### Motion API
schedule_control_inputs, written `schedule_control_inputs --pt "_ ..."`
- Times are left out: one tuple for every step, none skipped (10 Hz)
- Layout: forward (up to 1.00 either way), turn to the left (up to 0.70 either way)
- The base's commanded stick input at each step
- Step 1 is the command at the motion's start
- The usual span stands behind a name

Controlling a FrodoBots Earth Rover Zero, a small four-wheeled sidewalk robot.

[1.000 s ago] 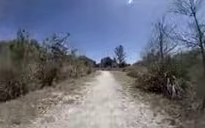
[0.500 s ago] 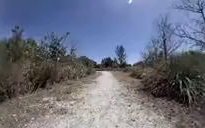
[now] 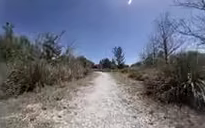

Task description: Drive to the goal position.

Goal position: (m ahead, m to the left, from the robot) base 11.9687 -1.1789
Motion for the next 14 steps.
schedule_control_inputs --pt "0.7 0.0" --pt "0.7 0.0" --pt "0.7 0.0" --pt "0.7 0.0" --pt "0.7 0.0" --pt "0.7 0.0" --pt "0.7 0.0" --pt "0.7 -0.35" --pt "0.7 -0.35" --pt "0.7 -0.35" --pt "0.7 -0.35" --pt "0.7 0.0" --pt "0.7 0.0" --pt "0.7 0.0"
